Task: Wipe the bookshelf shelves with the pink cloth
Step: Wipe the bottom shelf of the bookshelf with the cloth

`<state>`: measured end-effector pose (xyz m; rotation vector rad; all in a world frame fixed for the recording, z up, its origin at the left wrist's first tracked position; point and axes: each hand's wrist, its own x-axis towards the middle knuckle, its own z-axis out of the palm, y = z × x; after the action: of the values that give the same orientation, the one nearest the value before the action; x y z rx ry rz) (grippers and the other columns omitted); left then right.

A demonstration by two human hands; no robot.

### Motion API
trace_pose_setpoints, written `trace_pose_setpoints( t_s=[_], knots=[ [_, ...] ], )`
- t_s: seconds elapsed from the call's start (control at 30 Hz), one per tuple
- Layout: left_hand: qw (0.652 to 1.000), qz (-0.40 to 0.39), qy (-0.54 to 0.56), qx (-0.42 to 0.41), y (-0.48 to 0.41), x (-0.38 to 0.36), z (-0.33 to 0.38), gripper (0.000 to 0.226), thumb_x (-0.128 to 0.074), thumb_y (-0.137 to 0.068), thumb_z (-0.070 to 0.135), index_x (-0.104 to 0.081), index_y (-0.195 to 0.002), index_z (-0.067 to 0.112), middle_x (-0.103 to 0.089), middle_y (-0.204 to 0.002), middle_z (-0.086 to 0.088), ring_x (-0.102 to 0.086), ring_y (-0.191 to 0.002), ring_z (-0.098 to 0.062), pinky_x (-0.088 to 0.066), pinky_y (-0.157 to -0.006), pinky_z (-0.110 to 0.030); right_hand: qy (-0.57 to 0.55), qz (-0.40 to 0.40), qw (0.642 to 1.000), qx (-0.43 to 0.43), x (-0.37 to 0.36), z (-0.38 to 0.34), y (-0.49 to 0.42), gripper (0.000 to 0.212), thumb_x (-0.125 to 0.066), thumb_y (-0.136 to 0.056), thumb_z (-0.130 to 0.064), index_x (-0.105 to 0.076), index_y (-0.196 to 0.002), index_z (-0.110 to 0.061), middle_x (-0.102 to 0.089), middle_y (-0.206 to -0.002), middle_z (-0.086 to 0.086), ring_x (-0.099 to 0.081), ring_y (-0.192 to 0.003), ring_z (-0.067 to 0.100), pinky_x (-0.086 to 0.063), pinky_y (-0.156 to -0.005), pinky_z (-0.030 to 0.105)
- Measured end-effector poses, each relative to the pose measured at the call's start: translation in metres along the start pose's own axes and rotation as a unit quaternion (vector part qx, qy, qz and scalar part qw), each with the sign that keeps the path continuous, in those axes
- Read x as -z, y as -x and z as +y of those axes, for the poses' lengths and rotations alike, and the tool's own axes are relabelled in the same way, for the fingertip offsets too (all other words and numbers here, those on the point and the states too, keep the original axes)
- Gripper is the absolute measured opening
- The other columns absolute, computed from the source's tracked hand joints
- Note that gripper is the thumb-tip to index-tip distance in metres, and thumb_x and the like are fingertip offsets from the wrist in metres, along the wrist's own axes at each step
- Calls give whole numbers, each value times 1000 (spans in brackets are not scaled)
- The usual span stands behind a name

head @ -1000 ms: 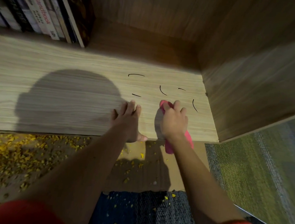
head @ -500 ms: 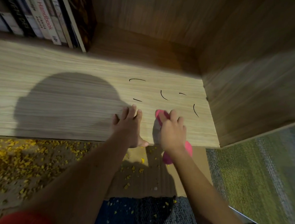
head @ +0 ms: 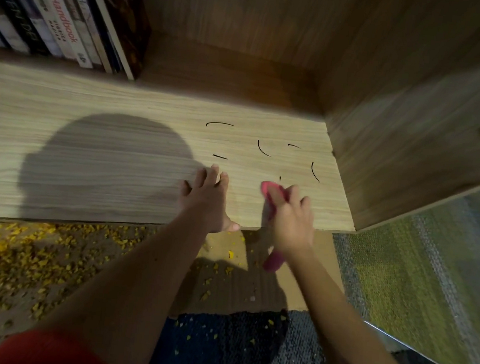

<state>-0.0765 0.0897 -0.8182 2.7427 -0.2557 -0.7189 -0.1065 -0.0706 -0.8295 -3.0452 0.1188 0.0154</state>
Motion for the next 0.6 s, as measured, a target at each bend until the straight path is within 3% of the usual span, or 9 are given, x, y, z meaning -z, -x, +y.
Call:
trace_pose_setpoints(
  t_s=[0.13, 0.2, 0.3, 0.37, 0.5, 0.6],
  knots=[
    [1000, -4, -5, 2, 2, 1, 1, 110, -67, -77, 53, 6, -150, 16, 18, -156, -2, 14, -144, -25, -3, -116, -49, 10, -17, 993, -118, 4, 9, -45, 49, -44, -91, -9, -38, -138, -19, -33, -135, 13, -35, -118, 37, -36, -94, 44],
    [1000, -4, -3, 1, 2, 0, 0, 110, -67, -77, 53, 6, -150, 16, 18, -156, -2, 15, -144, -24, -3, -116, -49, 6, -25, 994, -108, 2, -7, -40, 47, -45, -92, -11, -39, -137, -19, -31, -135, 11, -34, -119, 35, -36, -94, 42],
    [1000, -1, -8, -1, 1, 0, -1, 110, -67, -77, 53, 6, -150, 16, 17, -157, -3, 14, -144, -25, -4, -116, -49, 17, -27, 1000, 1, 0, -14, -8, 47, -43, -94, -13, -35, -139, -21, -31, -134, 9, -35, -115, 32, -35, -91, 39],
    [1000, 1, -11, -3, 0, 0, -2, 110, -67, -77, 54, 6, -150, 15, 17, -157, -3, 14, -144, -25, -5, -116, -49, 19, -26, 999, 30, 5, -2, -8, 44, -42, -94, -14, -38, -137, -22, -34, -128, 9, -36, -111, 32, -35, -90, 39],
    [1000, 2, -6, -7, 0, -2, -2, 110, -66, -77, 55, 6, -150, 17, 17, -157, -1, 14, -144, -24, -4, -116, -49, 12, -47, 997, -66, 13, 14, -46, 42, -40, -94, -12, -45, -134, -19, -36, -128, 12, -36, -116, 35, -35, -94, 44],
    [1000, 3, -2, -8, 0, -2, -3, 110, -67, -76, 53, 6, -150, 16, 17, -157, -2, 15, -144, -24, -4, -116, -49, 5, -51, 995, -82, 13, -3, -34, 42, -42, -92, -9, -44, -134, -17, -34, -129, 12, -36, -116, 35, -36, -93, 43]
  ],
)
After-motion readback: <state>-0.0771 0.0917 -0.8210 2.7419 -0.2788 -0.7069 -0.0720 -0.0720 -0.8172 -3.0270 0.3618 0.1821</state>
